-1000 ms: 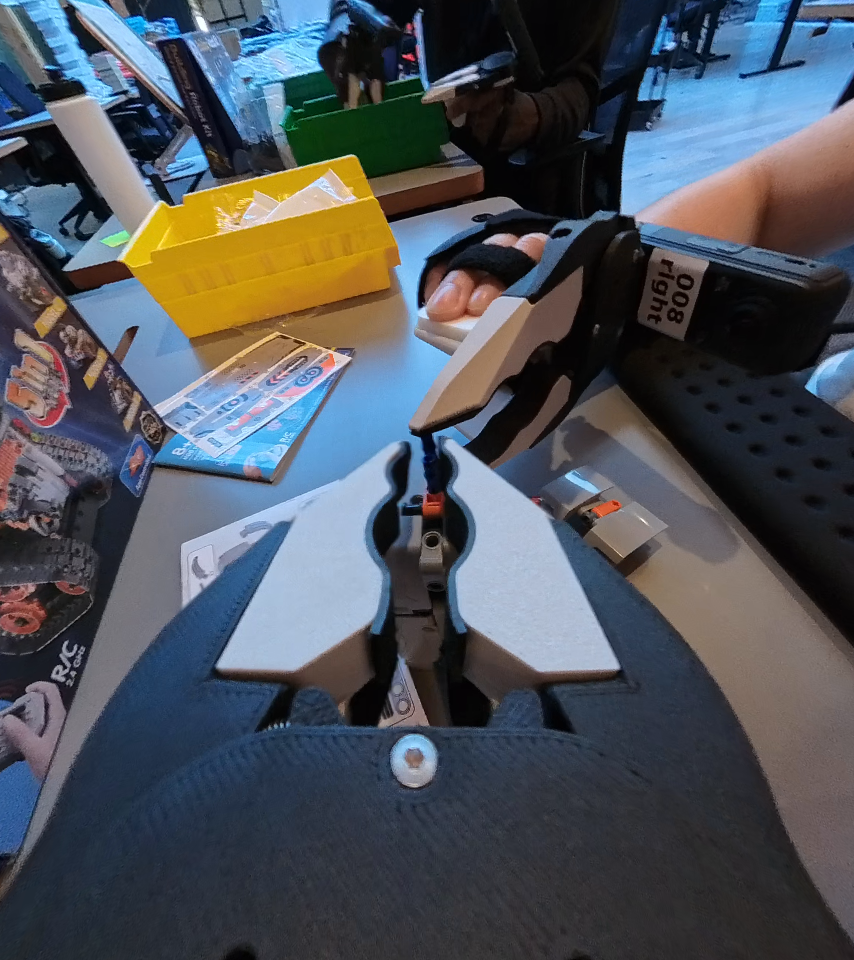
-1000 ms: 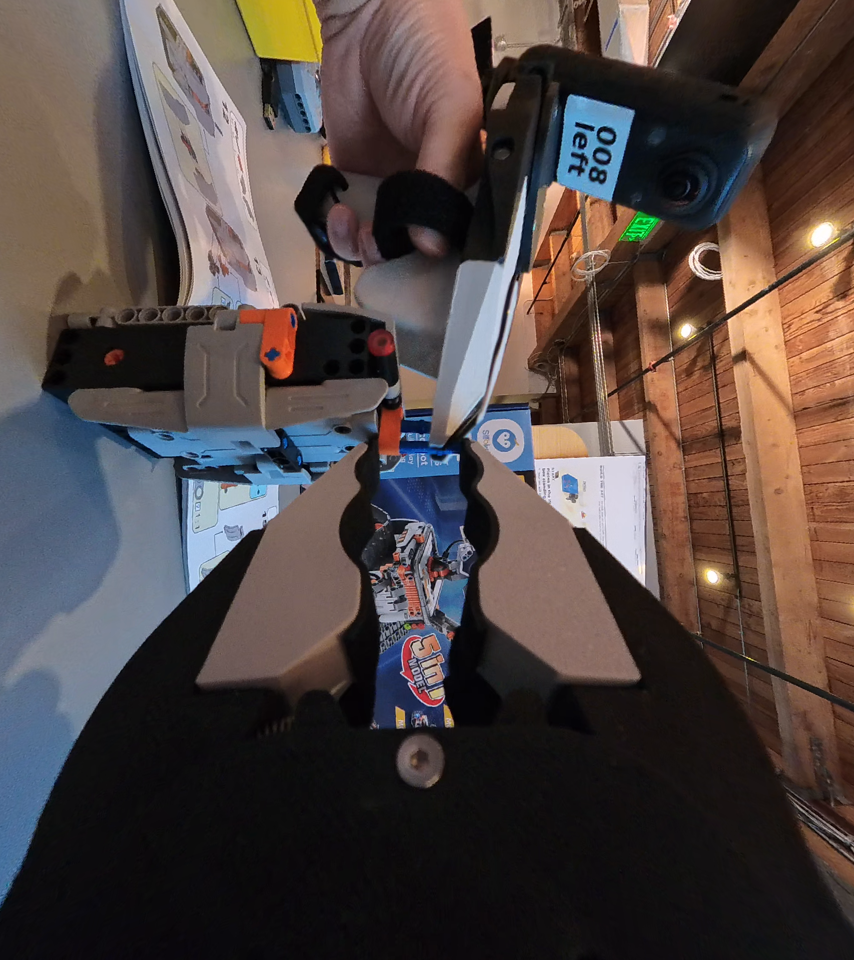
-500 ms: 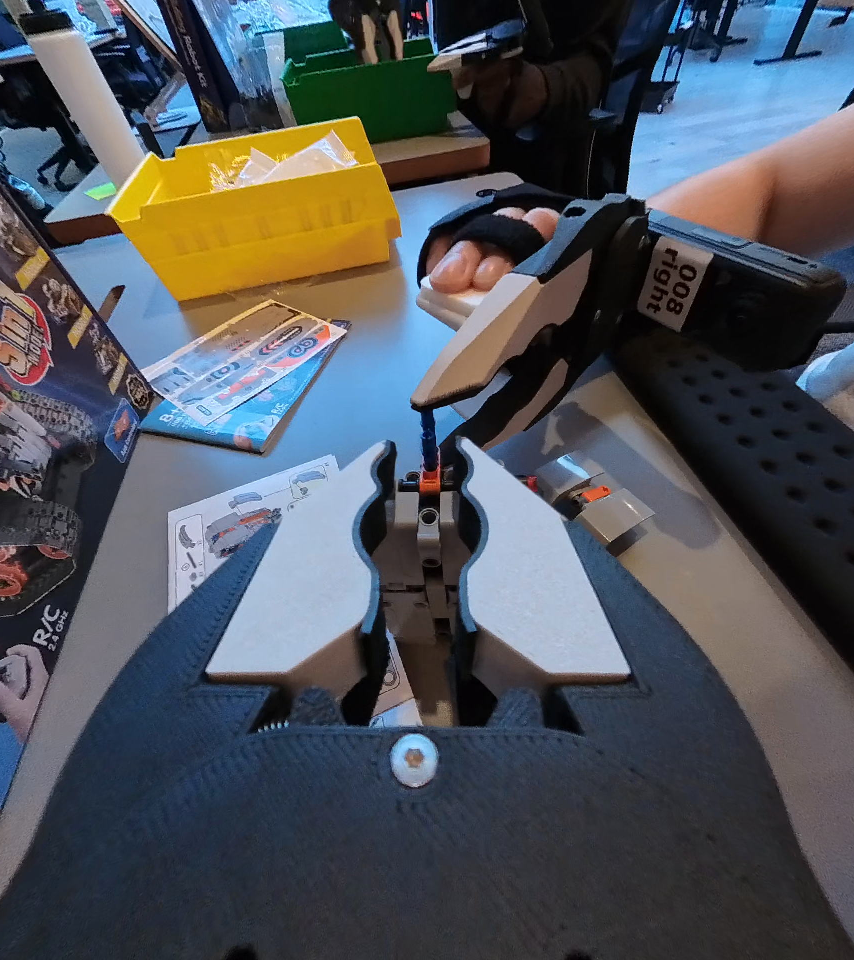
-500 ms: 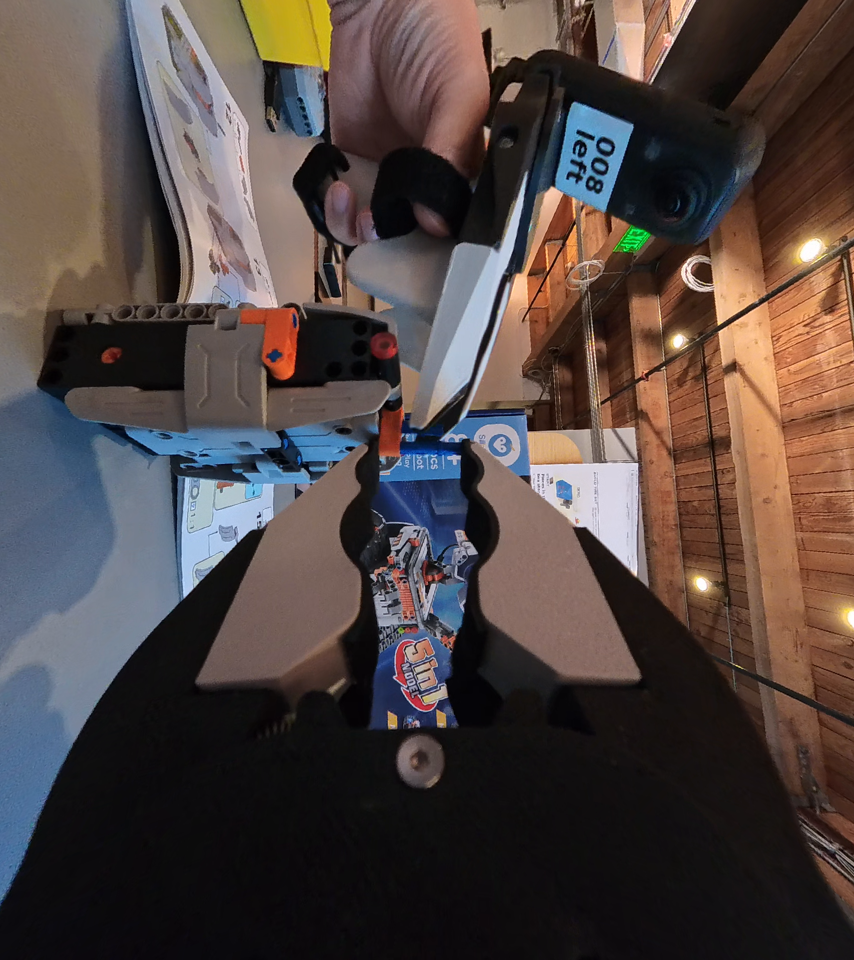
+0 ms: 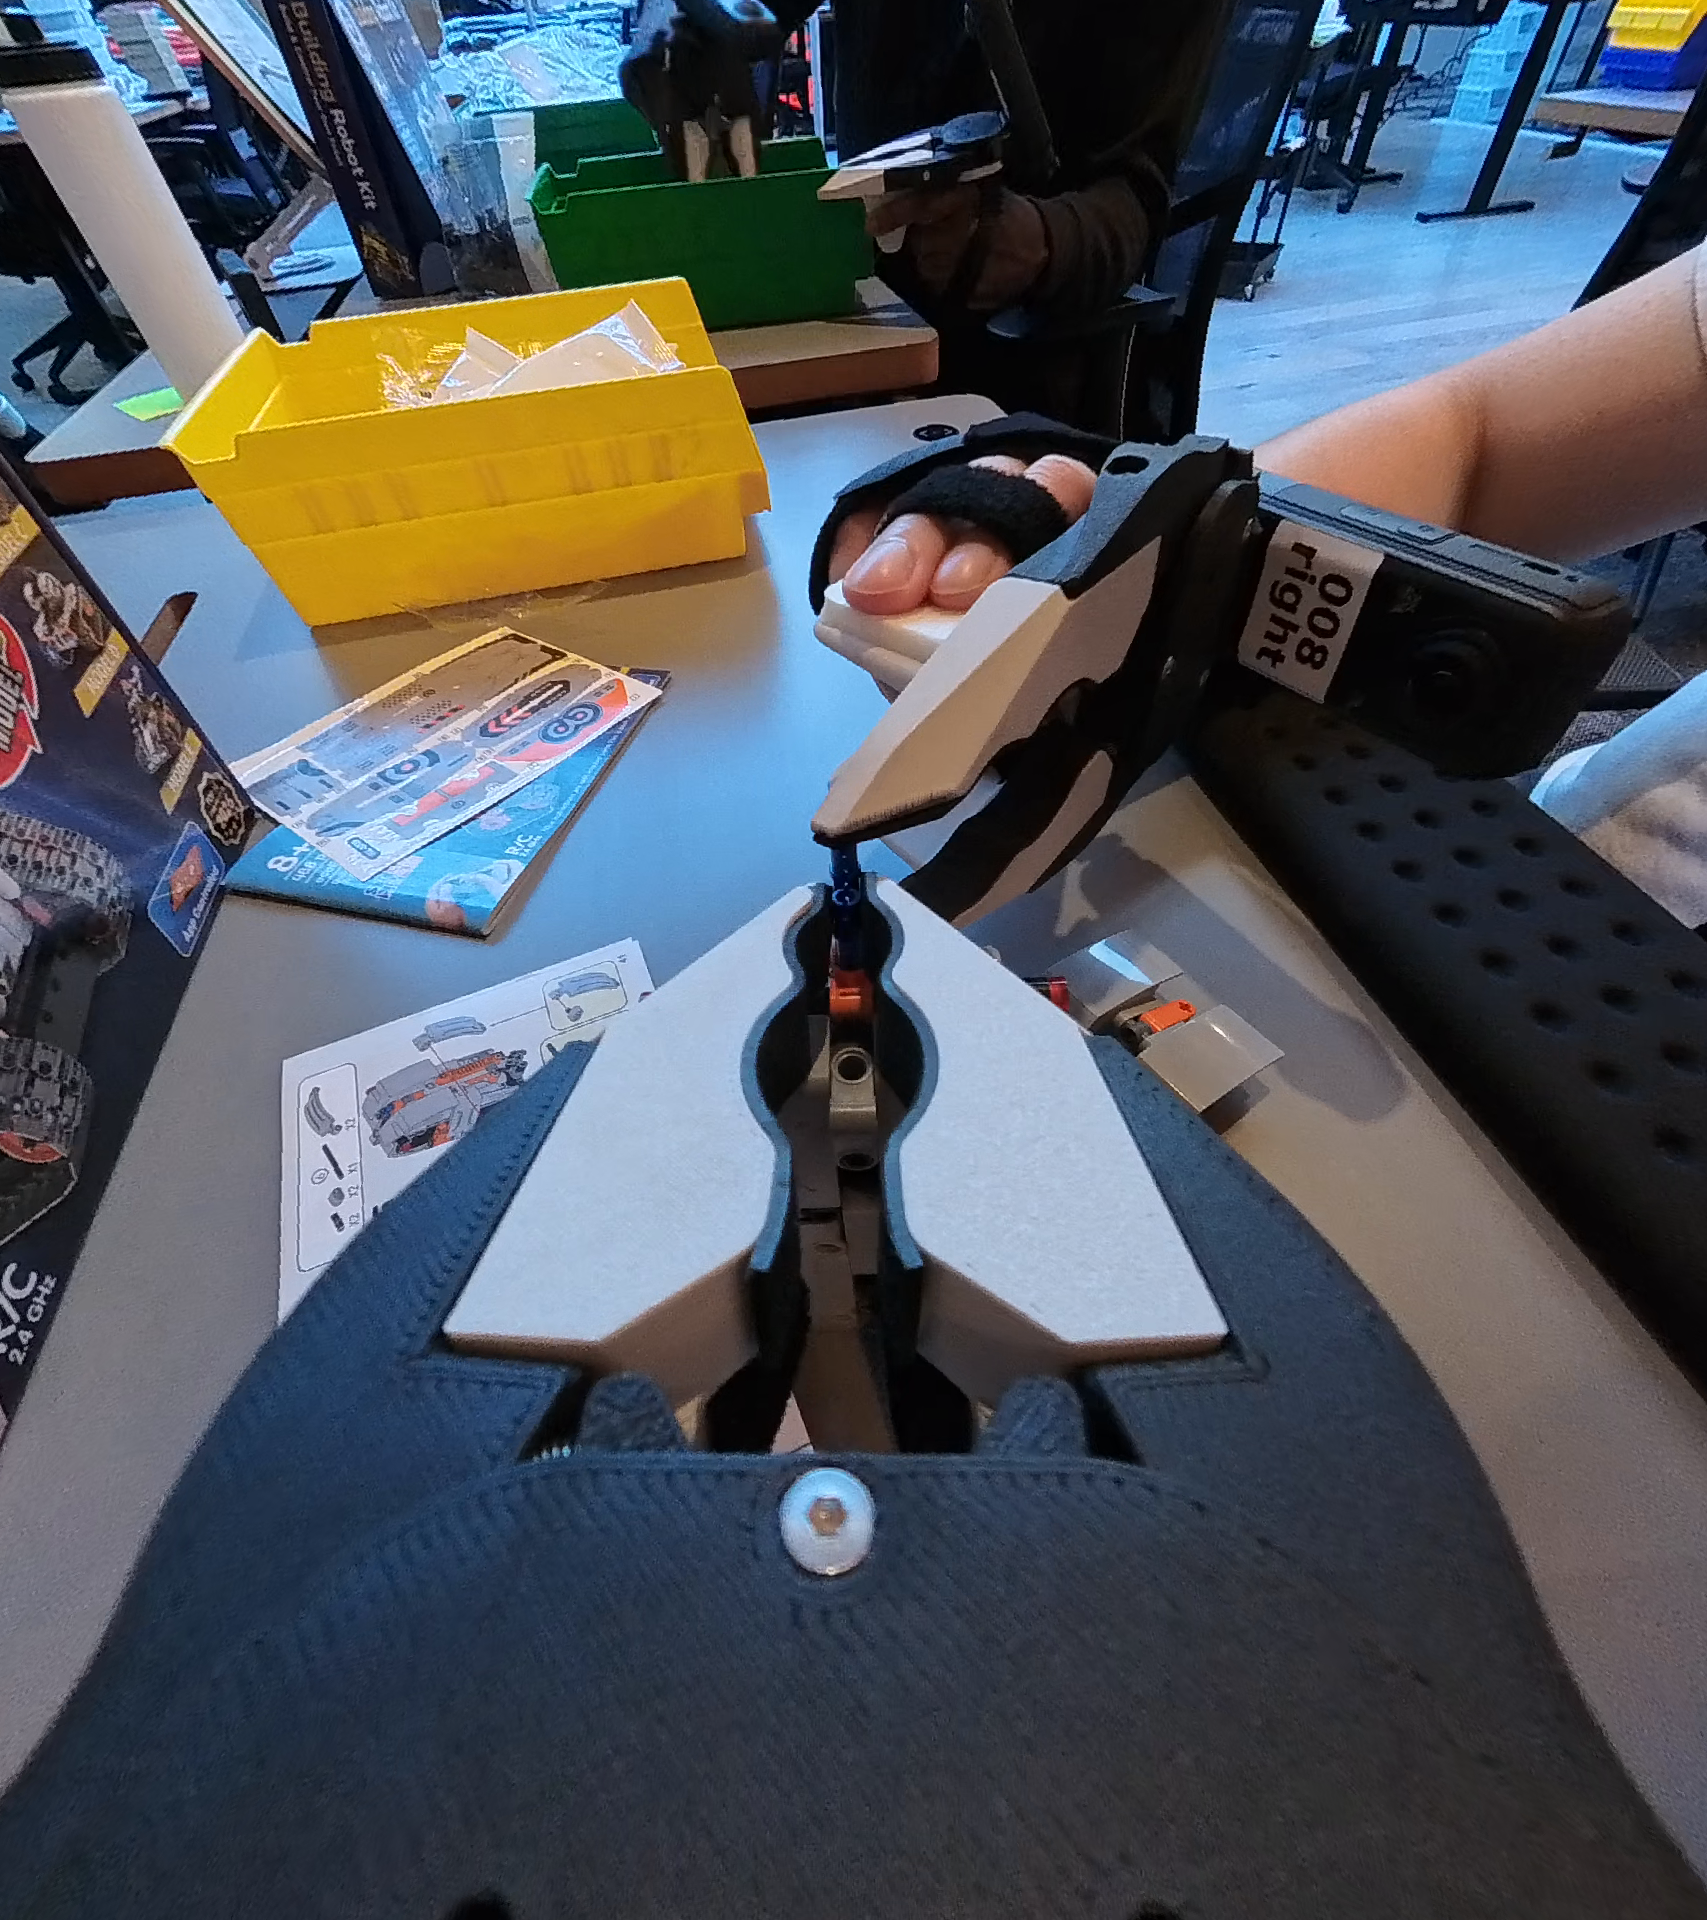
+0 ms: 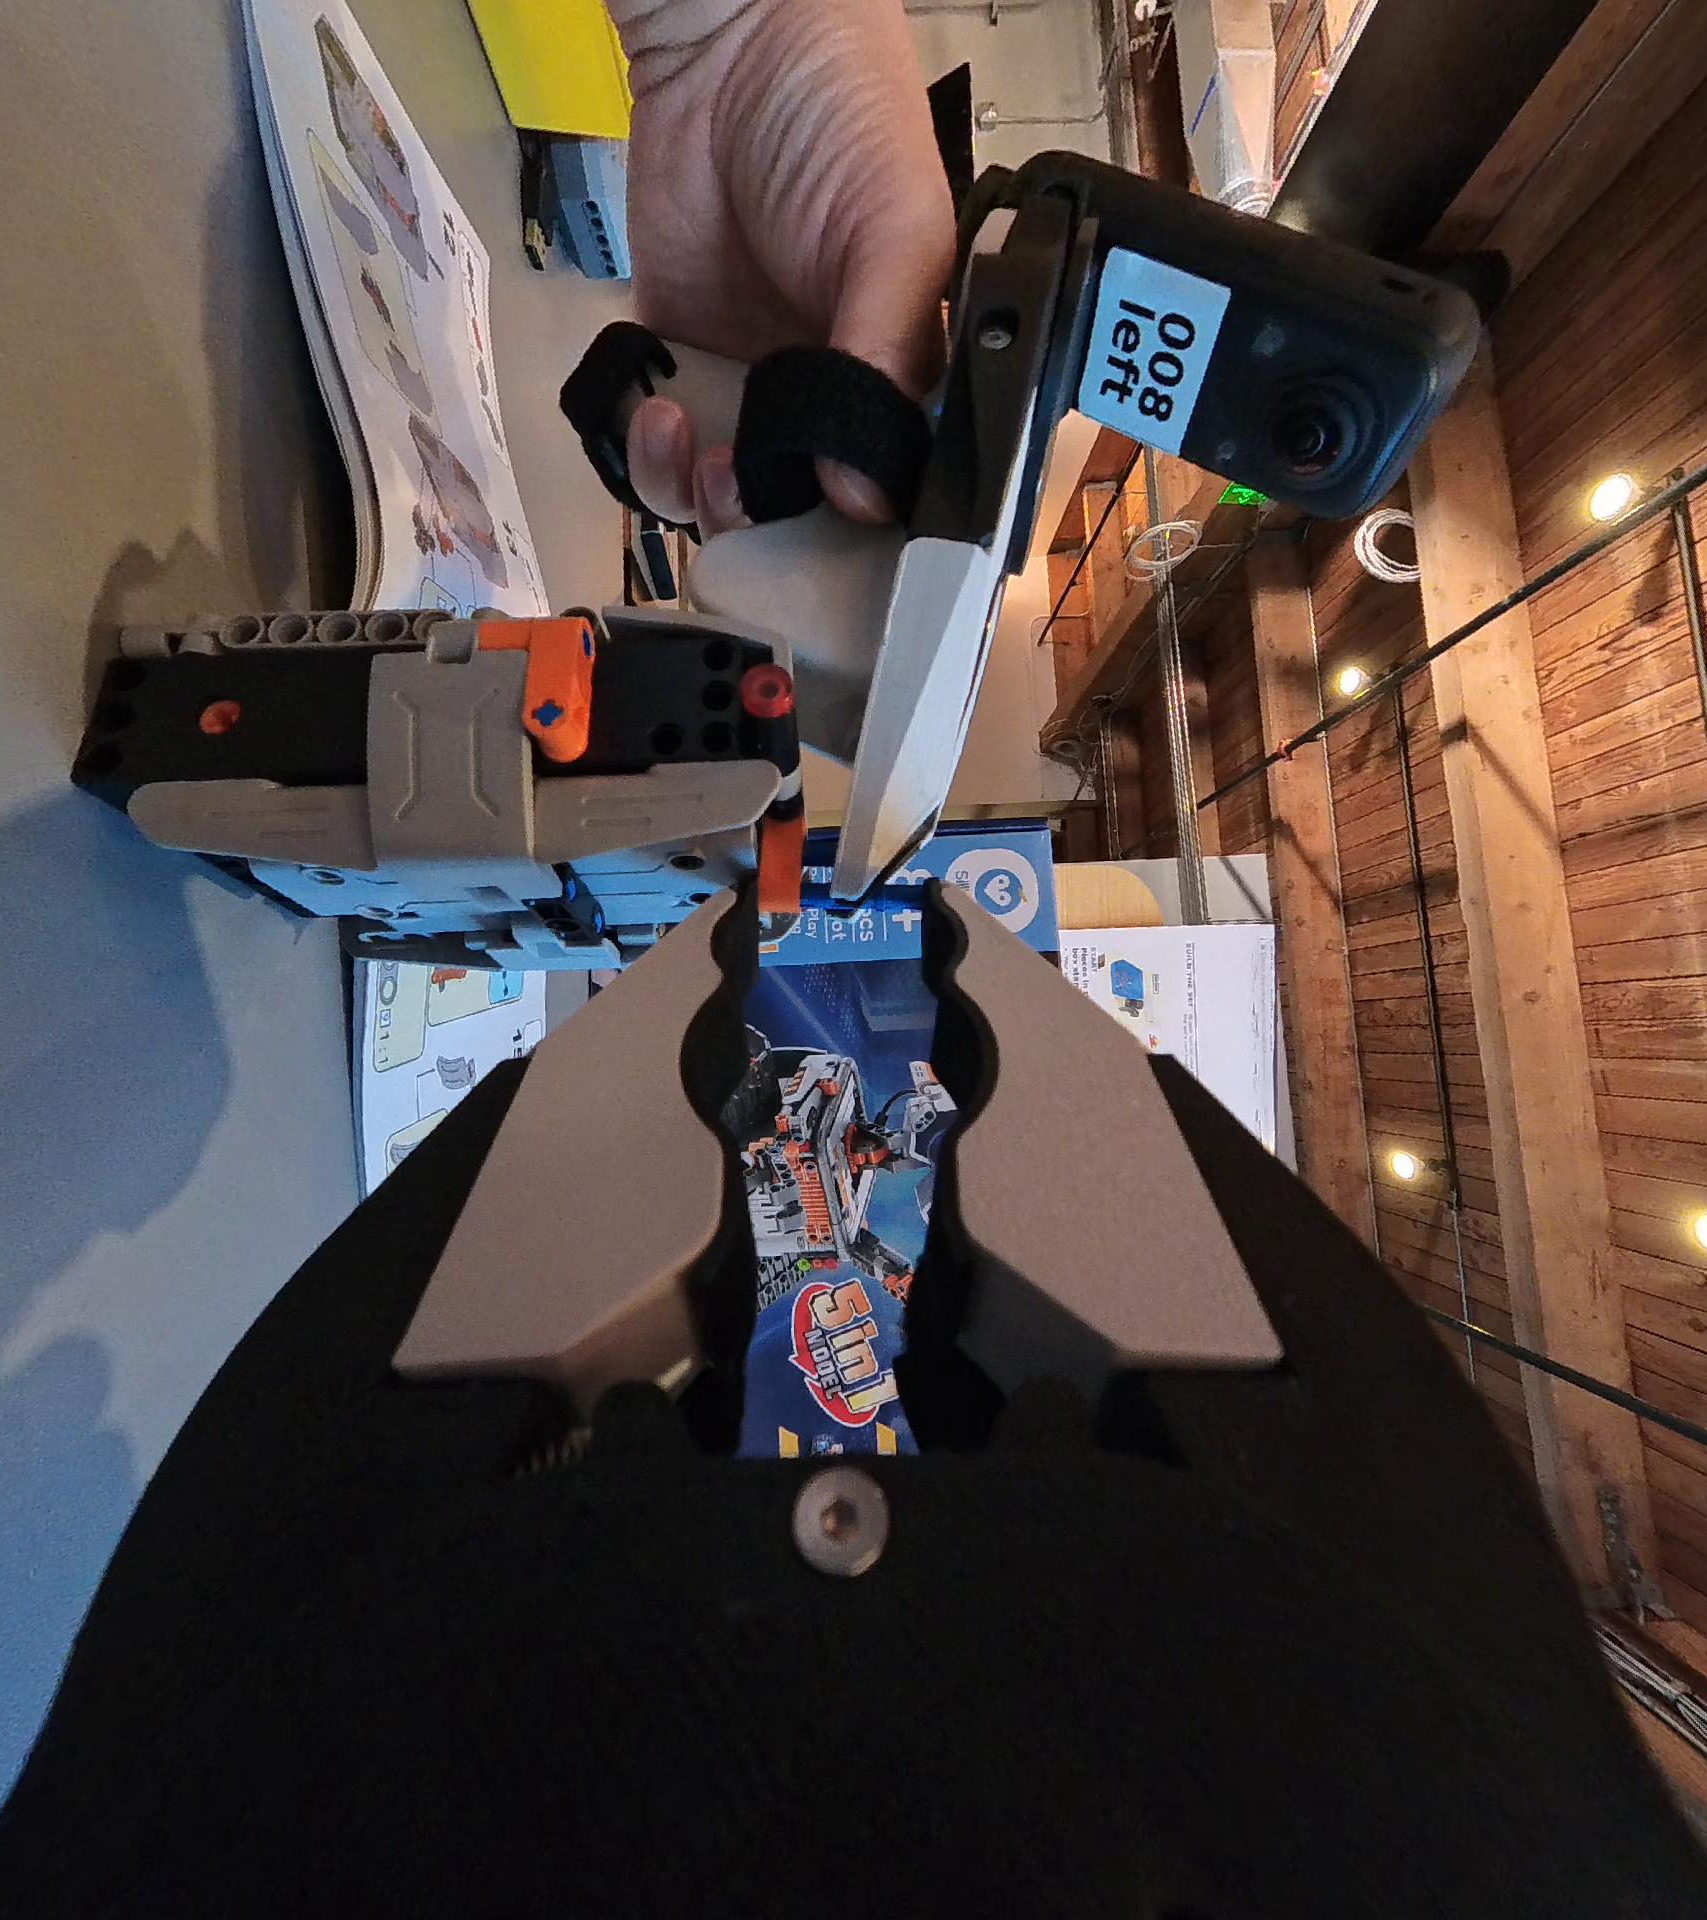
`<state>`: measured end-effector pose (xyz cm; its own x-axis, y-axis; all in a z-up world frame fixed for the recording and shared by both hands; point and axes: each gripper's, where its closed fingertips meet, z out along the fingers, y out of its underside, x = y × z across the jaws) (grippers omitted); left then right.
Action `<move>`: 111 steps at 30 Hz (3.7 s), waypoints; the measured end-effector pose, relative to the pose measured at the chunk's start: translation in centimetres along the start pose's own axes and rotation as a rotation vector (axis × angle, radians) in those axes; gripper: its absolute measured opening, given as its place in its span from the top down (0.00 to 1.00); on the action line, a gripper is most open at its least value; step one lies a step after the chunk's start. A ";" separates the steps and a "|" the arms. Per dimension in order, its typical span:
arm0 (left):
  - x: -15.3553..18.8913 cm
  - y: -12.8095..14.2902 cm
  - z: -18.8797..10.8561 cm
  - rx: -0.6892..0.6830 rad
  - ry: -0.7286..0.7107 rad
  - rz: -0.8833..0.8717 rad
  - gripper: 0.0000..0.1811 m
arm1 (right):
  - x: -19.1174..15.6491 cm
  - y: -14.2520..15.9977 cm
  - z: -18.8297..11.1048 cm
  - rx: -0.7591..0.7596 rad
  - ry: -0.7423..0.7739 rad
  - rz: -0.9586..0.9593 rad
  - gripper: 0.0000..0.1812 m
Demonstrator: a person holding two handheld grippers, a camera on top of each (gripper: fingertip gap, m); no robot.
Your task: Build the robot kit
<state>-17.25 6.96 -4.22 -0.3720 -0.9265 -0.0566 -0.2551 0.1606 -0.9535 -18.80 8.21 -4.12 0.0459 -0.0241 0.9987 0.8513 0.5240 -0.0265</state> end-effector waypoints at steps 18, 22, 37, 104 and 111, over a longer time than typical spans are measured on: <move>-0.1 0.0 0.2 -0.031 -0.013 0.017 0.99 | 2.6 0.3 -1.9 0.071 -0.237 0.828 0.85; 0.0 0.0 0.0 -0.023 -0.010 0.012 0.99 | 2.6 1.5 -2.3 0.060 -0.215 0.837 0.85; 0.0 0.3 -0.3 -0.022 -0.016 0.013 0.94 | -0.4 1.3 -2.3 0.077 -0.306 0.868 0.85; -0.9 -3.1 -5.4 -0.029 -0.236 0.113 0.93 | -11.4 -1.0 -2.5 -0.404 -0.891 1.246 0.83; -0.9 -3.0 -5.2 -0.038 -0.234 0.114 0.93 | -12.0 -0.4 -2.3 -0.458 -0.878 1.259 0.97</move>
<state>-20.78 9.12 0.20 -0.1844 -0.9545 -0.2344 -0.2585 0.2772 -0.9254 -18.53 6.33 -16.22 0.6441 0.7638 0.0423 0.5900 -0.4607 -0.6631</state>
